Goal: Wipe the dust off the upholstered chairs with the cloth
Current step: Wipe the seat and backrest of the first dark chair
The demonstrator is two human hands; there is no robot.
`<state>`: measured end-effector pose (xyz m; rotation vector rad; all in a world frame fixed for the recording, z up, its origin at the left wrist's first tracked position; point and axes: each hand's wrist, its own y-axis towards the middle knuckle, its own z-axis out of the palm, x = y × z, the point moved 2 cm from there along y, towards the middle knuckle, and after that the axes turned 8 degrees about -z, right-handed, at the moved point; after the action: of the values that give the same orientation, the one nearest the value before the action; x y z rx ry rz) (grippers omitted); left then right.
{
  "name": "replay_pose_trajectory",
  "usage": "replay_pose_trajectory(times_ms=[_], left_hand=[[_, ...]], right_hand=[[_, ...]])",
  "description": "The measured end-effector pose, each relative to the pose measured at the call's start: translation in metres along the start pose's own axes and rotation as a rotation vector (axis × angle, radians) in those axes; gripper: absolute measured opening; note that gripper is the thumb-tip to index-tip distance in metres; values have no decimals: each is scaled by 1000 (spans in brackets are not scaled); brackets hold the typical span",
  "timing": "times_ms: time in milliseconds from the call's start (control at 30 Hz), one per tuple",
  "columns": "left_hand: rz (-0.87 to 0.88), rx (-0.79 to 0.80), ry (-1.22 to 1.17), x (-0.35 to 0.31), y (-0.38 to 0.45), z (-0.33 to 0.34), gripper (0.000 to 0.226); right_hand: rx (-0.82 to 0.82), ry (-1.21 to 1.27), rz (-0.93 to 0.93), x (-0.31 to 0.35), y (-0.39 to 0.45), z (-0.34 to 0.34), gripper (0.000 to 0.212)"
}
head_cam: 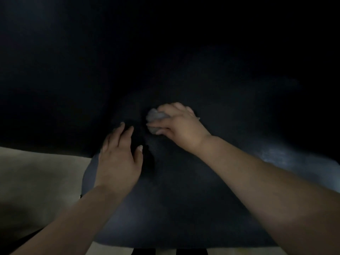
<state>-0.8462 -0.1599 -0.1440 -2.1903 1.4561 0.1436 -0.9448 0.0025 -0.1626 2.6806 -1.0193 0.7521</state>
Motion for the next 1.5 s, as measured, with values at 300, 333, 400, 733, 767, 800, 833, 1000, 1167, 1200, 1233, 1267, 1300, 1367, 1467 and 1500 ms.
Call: replay_pose_trajectory(times_ms=[300, 333, 400, 733, 767, 800, 833, 1000, 1167, 1200, 1233, 1267, 1300, 1367, 1467, 1500], left_hand=[[62, 26, -27, -21, -2, -1, 54], [77, 29, -24, -23, -3, 0, 54], [99, 32, -18, -28, -4, 2, 55], [178, 80, 5, -41, -11, 9, 54], [201, 84, 3, -44, -12, 9, 54], [231, 88, 4, -48, -14, 10, 53], [262, 92, 4, -52, -16, 11, 52], [353, 126, 19, -74, -22, 18, 52], [410, 171, 106, -91, -25, 34, 60], [418, 175, 121, -94, -25, 39, 60], [425, 174, 132, -96, -24, 44, 60], [429, 171, 139, -97, -24, 47, 60], [428, 170, 147, -99, -26, 51, 59], [414, 174, 156, -104, -29, 60, 57], [403, 187, 154, -115, -40, 71, 57], [405, 189, 149, -120, -43, 73, 57]], right_hand=[[-440, 232, 404, -25, -67, -19, 31], [-405, 206, 372, -18, -68, -13, 32], [-376, 228, 350, -3, -71, -4, 35], [-317, -105, 327, 12, -110, 12, 38], [-333, -105, 354, 9, -118, 11, 38], [-350, -102, 400, 4, -128, 8, 38], [-376, -106, 465, 0, -139, 6, 38], [-648, -11, 781, -7, -168, -8, 34], [-404, -97, 526, 21, -130, 12, 43], [-398, -119, 559, 15, -134, 14, 43], [-416, -143, 612, 8, -142, 14, 43], [-457, -168, 679, -1, -154, 11, 43], [-512, -198, 749, -9, -168, 8, 43], [-595, -256, 885, -21, -201, 2, 40], [-705, -213, 1071, -29, -250, -1, 37], [-764, -182, 1125, -30, -260, -4, 37]])
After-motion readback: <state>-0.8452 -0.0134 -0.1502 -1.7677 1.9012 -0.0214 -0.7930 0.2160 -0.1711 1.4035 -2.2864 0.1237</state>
